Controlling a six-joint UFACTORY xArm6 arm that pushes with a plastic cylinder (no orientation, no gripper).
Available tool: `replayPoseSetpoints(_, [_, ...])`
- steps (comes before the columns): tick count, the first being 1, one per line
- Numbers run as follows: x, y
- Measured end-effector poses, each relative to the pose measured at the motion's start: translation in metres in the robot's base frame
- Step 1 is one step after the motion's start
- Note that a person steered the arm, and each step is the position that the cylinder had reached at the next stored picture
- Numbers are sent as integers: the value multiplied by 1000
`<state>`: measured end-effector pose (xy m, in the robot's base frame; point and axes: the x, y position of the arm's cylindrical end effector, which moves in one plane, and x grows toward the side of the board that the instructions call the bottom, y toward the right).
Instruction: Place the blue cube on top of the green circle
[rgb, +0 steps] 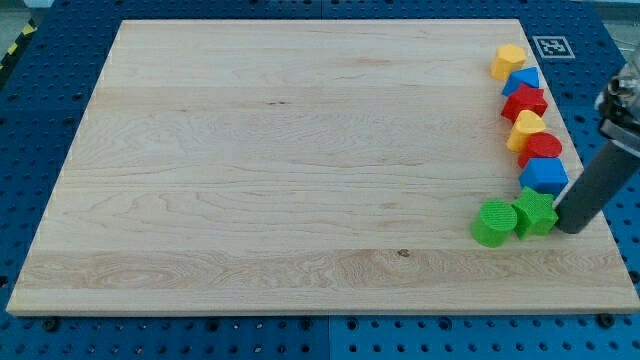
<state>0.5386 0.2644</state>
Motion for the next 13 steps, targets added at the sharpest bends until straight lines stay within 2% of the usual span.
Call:
replayPoseSetpoints(1, [-8, 41])
replayPoseSetpoints(2, [-27, 50])
replayPoseSetpoints(3, [-51, 25])
replayPoseSetpoints(7, [-52, -36])
replayPoseSetpoints(11, [-56, -59])
replayPoseSetpoints(12, [-85, -59])
replayPoseSetpoints(13, [-85, -72])
